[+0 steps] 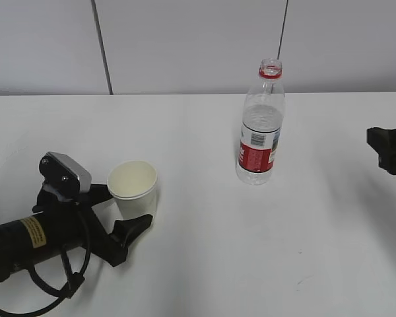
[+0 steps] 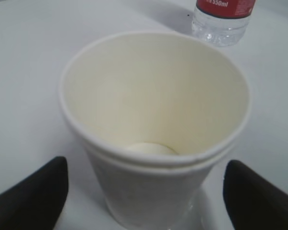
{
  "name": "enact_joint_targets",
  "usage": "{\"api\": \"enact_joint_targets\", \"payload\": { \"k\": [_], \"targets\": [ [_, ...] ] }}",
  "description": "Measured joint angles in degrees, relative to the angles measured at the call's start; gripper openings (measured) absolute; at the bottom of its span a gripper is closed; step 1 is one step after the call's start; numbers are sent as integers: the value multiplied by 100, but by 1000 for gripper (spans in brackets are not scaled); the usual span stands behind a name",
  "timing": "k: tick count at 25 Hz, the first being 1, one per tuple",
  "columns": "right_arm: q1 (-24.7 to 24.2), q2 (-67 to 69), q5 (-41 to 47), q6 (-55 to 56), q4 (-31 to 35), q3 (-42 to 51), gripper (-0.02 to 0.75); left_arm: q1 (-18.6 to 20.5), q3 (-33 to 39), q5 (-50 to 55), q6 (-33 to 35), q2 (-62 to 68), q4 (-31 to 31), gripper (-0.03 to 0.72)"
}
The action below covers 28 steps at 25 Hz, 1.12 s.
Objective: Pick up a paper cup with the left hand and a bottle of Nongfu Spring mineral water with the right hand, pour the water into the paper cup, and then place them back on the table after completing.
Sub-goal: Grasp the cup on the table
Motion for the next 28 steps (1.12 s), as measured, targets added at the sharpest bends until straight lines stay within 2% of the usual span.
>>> {"api": "enact_joint_targets", "payload": {
  "k": [9, 18, 28],
  "targets": [
    [0, 0, -13, 0, 0, 0, 587, 0, -313, 1, -51, 54, 77, 601],
    [0, 0, -168, 0, 0, 0, 587, 0, -326, 8, -51, 158, 94, 585],
    [0, 0, -200, 0, 0, 0, 587, 0, -326, 3, -56, 158, 94, 491]
  ]
}}
